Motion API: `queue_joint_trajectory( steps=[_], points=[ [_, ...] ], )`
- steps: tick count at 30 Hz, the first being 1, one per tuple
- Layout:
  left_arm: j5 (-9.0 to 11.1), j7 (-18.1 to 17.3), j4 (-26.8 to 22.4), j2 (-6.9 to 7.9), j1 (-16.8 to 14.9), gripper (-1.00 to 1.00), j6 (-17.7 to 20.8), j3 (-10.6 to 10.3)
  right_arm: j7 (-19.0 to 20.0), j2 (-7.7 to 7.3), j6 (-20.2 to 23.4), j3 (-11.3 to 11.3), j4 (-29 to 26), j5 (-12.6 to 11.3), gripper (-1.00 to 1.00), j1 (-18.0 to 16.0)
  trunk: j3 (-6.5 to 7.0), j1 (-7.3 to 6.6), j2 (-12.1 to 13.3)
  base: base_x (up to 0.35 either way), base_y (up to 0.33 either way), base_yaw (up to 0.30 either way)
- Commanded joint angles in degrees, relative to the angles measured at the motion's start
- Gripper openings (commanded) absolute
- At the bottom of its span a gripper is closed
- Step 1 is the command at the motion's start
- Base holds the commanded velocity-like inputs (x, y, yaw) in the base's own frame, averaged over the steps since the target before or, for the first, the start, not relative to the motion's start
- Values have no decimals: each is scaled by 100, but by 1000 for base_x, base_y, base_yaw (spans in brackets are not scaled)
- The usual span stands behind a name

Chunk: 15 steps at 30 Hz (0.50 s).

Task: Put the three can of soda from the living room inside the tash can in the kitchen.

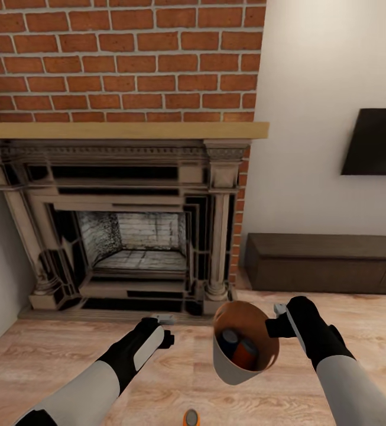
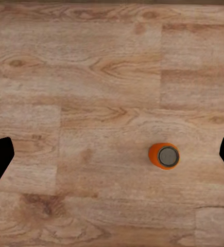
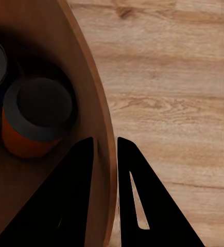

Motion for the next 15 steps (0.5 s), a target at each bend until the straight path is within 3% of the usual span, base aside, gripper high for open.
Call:
queue_joint_trajectory(
  steps=[1, 10, 15],
  points=[
    [1, 0, 0, 0, 0, 100, -1, 0, 36, 1, 14, -4, -1, -126, -100, -3, 7, 0, 0, 137, -84, -232],
    [1, 0, -20, -6, 0, 100, -1, 0, 43, 3, 7, 3, -12, -120, -100, -3, 34, 0, 0, 90, -38, -190],
    [1, 0, -25, -8, 0, 100, -1, 0, 44, 7, 10, 5, -17, -121, -100, -1, 35, 0, 0, 11, -3, -85]
  ],
)
